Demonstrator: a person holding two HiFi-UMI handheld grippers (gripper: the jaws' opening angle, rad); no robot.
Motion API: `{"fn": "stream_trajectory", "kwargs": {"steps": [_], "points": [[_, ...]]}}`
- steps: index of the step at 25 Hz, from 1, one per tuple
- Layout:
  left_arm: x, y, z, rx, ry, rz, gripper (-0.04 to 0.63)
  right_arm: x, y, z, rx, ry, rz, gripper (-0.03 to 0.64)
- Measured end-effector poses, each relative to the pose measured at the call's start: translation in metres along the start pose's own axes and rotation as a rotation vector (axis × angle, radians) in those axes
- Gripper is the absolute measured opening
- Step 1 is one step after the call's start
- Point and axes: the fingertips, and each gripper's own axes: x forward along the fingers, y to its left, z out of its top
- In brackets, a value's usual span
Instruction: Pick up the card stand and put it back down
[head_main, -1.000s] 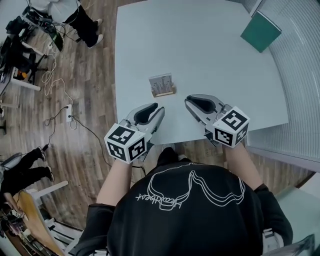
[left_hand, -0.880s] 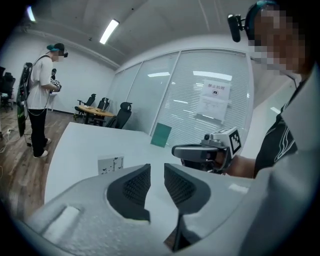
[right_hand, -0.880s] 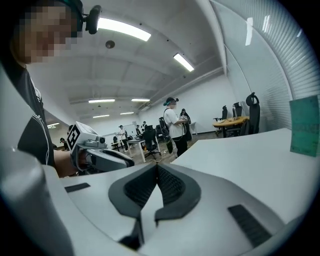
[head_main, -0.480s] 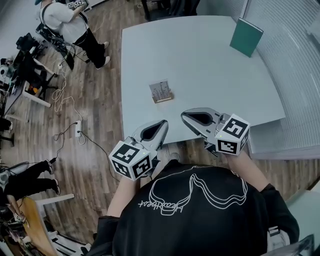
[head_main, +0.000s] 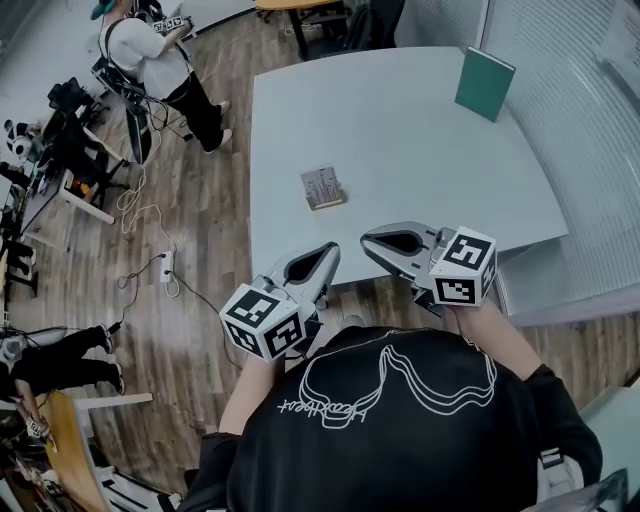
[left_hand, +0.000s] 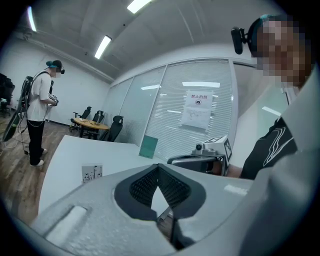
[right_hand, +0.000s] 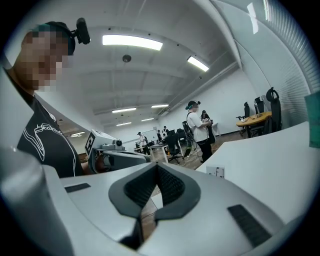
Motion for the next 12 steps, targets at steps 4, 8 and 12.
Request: {"fn": "stream_trajectory", "kwargs": {"steps": [4, 8, 12], "points": [[-0.008, -0.015, 0.002, 0.021, -0.011, 0.002, 0.012, -0.01, 0.013, 0.002, -0.02, -0.011, -0.001, 0.008], [-0.005, -0.028, 0.001, 0.036, -0.014, 0.007, 0.012, -0.022, 0.017, 0.001, -0.032, -0.019, 0.005, 0.008], [0.001, -0.038, 0.0, 0.052, -0.013, 0.014, 0.012, -0.033, 0.016, 0.001, -0.04, -0.034, 0.012, 0.008]]}}
